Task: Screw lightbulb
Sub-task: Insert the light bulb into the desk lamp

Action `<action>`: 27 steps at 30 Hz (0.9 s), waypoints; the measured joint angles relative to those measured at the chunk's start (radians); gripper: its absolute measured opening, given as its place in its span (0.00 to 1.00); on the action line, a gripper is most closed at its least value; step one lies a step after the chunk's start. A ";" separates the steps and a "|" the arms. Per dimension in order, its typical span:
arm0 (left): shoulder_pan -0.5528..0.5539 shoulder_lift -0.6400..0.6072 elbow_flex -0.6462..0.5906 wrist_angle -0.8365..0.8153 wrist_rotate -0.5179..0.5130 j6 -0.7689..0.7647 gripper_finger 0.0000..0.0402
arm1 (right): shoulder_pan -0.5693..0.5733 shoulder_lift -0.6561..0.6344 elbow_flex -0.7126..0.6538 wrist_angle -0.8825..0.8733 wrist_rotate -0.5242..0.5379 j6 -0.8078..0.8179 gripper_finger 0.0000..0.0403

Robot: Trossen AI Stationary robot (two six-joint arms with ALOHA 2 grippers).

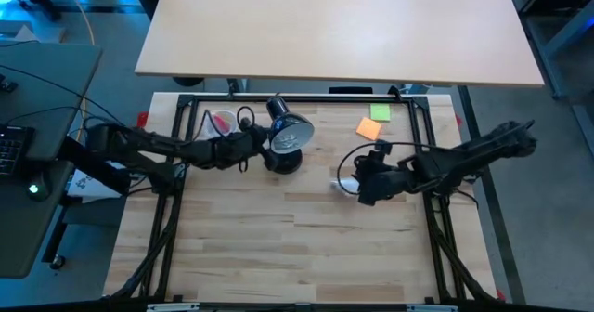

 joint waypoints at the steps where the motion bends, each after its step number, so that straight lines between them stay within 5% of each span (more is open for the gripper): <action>1: 0.001 -0.016 0.000 -0.028 -0.024 0.006 0.59 | -0.013 -0.009 -0.049 0.014 -0.001 0.029 0.52; 5: 0.002 -0.084 0.000 -0.116 -0.093 0.017 0.59 | -0.061 -0.027 -0.183 0.074 -0.071 0.126 0.55; 15: -0.055 -0.208 0.000 -0.288 -0.041 -0.036 0.59 | -0.106 -0.025 -0.435 0.324 -0.314 0.222 0.72; 20: -0.150 -0.208 0.001 -0.415 0.055 -0.128 0.59 | -0.033 -0.025 -0.565 0.509 -0.310 0.267 0.72; 27: -0.261 -0.040 0.001 -0.336 0.183 -0.177 0.59 | 0.070 -0.015 -0.722 0.810 -0.130 0.319 0.72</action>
